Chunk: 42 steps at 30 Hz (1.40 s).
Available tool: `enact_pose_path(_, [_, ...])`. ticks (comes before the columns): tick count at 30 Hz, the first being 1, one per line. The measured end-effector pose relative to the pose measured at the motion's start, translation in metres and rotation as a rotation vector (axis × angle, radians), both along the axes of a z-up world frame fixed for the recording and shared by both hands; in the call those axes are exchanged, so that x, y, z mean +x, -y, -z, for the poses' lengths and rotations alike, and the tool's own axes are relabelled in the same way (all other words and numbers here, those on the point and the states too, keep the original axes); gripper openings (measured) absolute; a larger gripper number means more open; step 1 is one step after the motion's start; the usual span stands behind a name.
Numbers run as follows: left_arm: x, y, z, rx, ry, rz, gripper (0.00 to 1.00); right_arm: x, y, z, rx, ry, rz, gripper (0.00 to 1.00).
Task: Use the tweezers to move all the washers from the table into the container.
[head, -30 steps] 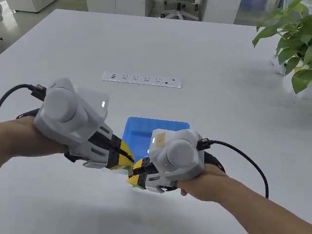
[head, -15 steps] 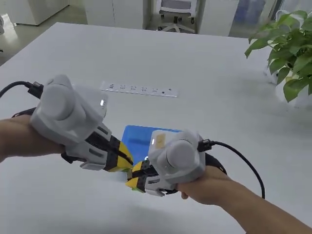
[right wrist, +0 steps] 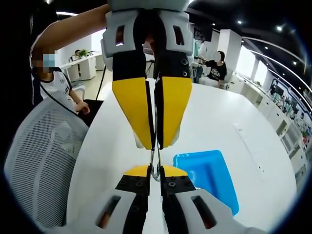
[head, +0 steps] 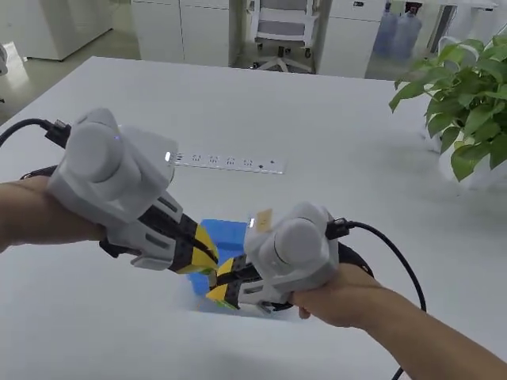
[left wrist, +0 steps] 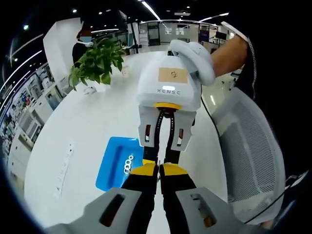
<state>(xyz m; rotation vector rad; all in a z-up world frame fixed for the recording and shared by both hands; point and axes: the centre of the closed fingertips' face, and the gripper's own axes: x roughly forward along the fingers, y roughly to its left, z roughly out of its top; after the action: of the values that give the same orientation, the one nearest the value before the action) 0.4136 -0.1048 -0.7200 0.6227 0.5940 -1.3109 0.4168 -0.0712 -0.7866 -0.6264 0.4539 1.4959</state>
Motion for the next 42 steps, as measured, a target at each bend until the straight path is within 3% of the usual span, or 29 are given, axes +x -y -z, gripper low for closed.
enact_pose_path(7, [0.014, 0.004, -0.007, -0.006, 0.015, 0.009, 0.06, 0.015, 0.004, -0.007, 0.003, 0.013, 0.01, 0.09])
enact_pose_path(19, [0.038, 0.012, -0.004, -0.025, 0.024, 0.018, 0.06, 0.041, 0.012, -0.004, -0.008, 0.029, 0.032, 0.09])
enact_pose_path(42, [0.077, 0.019, 0.025, -0.042, 0.012, 0.033, 0.06, 0.08, 0.021, 0.026, -0.031, 0.011, 0.051, 0.09])
